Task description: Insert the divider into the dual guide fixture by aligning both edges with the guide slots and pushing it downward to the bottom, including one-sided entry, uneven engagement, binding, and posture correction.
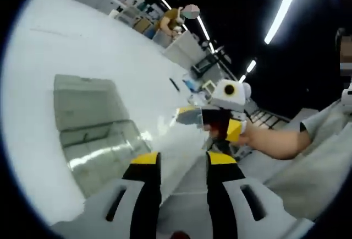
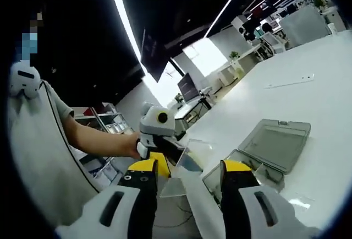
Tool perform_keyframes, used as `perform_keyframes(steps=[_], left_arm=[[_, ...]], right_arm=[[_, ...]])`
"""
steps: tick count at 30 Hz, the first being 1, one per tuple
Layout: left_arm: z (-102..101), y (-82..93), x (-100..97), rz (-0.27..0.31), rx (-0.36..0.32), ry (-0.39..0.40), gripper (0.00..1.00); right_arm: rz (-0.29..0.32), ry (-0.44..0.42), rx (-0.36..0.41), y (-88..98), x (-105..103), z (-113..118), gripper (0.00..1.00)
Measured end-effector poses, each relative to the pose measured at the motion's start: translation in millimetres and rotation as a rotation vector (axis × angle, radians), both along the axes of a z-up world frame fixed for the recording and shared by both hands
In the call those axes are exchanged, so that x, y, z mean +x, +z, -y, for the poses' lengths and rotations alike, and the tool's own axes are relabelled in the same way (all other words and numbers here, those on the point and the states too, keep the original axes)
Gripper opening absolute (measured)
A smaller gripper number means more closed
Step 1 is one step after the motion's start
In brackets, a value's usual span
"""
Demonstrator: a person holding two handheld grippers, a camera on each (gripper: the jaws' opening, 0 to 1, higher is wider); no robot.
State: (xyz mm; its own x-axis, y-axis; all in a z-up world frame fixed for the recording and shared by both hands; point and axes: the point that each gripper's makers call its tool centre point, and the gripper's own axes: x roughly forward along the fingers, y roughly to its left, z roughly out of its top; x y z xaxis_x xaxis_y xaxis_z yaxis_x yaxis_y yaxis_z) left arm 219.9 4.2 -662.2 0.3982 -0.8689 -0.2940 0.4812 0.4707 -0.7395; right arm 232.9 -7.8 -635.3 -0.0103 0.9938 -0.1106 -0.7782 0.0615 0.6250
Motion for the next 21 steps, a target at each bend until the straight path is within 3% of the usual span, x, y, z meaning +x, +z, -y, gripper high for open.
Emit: perform_keyframes(steps=[21], left_arm=[[14,13.5,1.0,0.041,-0.1,-0.048,0.29]], right_arm=[[-0.07,0.007,0.052,3.3,4,-2,0.44]])
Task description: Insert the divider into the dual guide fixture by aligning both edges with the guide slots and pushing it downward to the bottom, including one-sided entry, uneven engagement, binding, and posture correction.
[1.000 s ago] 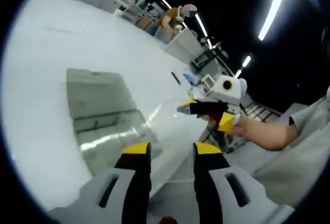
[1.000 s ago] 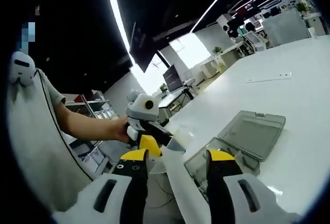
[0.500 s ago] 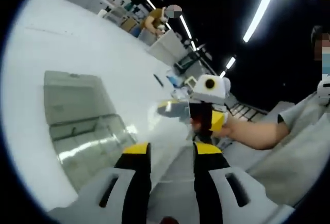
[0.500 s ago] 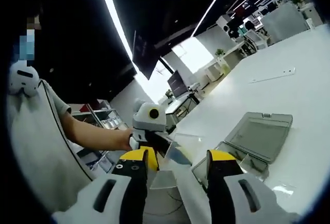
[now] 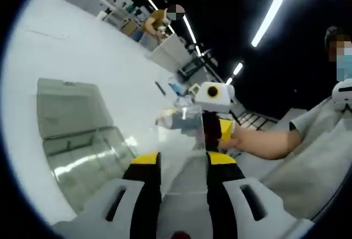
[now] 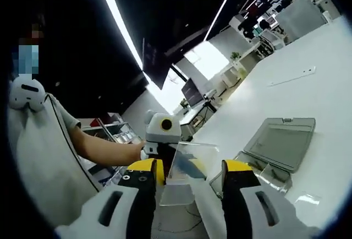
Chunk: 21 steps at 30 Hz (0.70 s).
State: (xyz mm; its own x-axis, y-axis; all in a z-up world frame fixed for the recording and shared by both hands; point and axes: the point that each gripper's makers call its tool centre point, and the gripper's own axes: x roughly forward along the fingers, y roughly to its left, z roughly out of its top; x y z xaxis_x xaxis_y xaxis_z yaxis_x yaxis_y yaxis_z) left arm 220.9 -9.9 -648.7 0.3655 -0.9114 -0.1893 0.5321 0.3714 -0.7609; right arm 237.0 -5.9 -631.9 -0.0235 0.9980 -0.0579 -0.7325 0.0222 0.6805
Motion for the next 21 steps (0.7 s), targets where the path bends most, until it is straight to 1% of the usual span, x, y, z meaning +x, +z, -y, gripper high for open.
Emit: perform_keyframes(steps=[10,21], left_arm=[[12,7.1,-3.6,0.014,-0.044,-0.033,0.29],[19,11.1,-5.2,0.017,-0.078,-0.047,0.29]], right_arm=[[-0.04,0.022,0.056,10.0,-4,-5,0.44],[-0.065,0.025,0.087,14.1,-5,-2,0.4]])
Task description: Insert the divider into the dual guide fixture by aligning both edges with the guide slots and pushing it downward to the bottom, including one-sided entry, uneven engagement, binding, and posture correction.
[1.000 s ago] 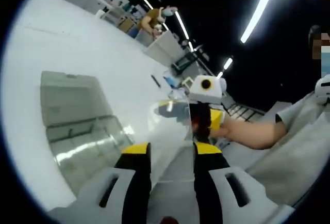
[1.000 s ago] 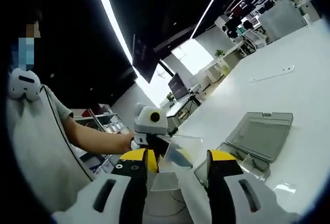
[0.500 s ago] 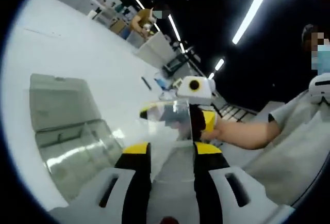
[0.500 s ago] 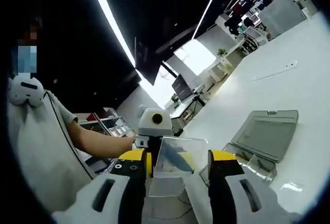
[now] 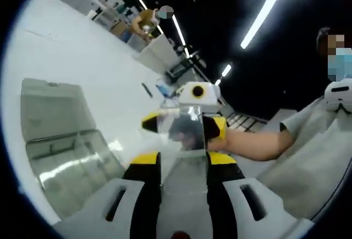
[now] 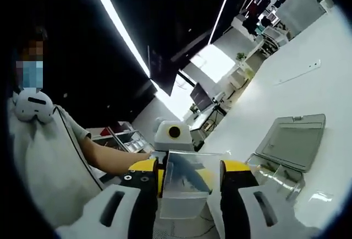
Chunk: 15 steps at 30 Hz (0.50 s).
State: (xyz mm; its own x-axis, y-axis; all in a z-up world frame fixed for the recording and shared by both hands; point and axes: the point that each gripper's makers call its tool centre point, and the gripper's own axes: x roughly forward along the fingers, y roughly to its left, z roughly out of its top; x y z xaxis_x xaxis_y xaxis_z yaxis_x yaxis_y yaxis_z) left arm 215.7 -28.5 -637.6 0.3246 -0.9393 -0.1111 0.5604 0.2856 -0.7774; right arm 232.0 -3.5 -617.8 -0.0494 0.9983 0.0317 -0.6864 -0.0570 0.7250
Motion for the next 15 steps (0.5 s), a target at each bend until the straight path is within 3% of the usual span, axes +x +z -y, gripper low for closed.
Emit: perform_keyframes(steps=[15], left_arm=[[1.7,1.8,-2.9,-0.012,-0.026,-0.004,0.29]], right_arm=[[-0.032,-0.013,0.013,0.5,0.6,3.8,0.35]])
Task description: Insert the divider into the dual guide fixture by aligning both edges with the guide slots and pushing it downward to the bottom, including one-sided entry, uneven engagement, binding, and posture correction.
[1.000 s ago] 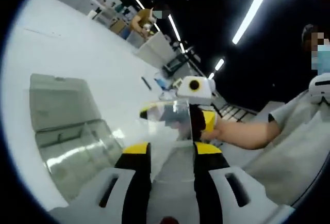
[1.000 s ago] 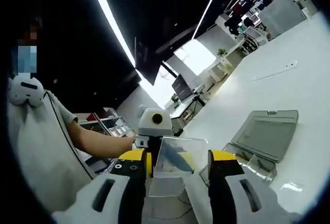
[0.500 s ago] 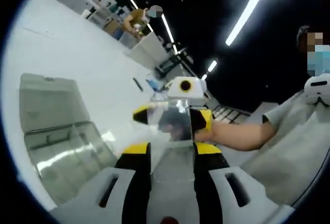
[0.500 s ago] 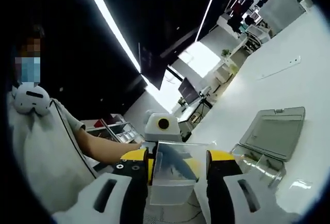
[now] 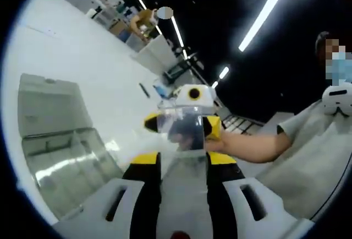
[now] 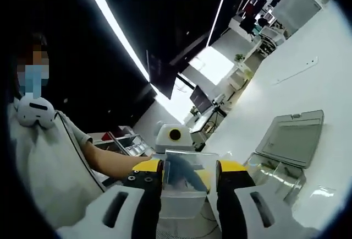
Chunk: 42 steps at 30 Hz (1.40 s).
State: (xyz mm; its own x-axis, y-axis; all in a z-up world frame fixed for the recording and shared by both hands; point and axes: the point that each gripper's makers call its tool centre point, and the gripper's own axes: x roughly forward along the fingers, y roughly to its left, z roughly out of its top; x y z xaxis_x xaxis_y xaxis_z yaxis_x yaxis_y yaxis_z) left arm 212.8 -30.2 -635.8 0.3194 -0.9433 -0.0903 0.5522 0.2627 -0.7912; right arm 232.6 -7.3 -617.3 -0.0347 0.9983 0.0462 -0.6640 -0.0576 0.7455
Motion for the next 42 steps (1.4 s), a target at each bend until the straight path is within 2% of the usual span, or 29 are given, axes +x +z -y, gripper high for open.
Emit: perform_keyframes(steps=[8,27,33,37,42], left_arm=[[1,0.7,-1.8,-0.006,-0.019,-0.005,0.29],[-5,1.3,-0.4,0.014,-0.002,0.016,0.31],[-4,0.8,-2.4,0.03,0.016,0.013,0.31],[-3,-1.8,-2.8,0.042,0.041,0.008,0.39],[-5,-0.4,2.0,0.066,0.069,0.023,0.4]], right_arm=[[0.005,0.0,0.009,2.7,-3,0,0.35],[0.026,-0.014,-0.013,3.6,-3,-4,0.33],[0.038,-0.024,-0.026,5.1,-2,-6,0.33],[0.046,-0.037,-0.051,3.9,3,-7,0.32],[0.048,-0.05,-0.084,-0.6,8,-7,0.32]])
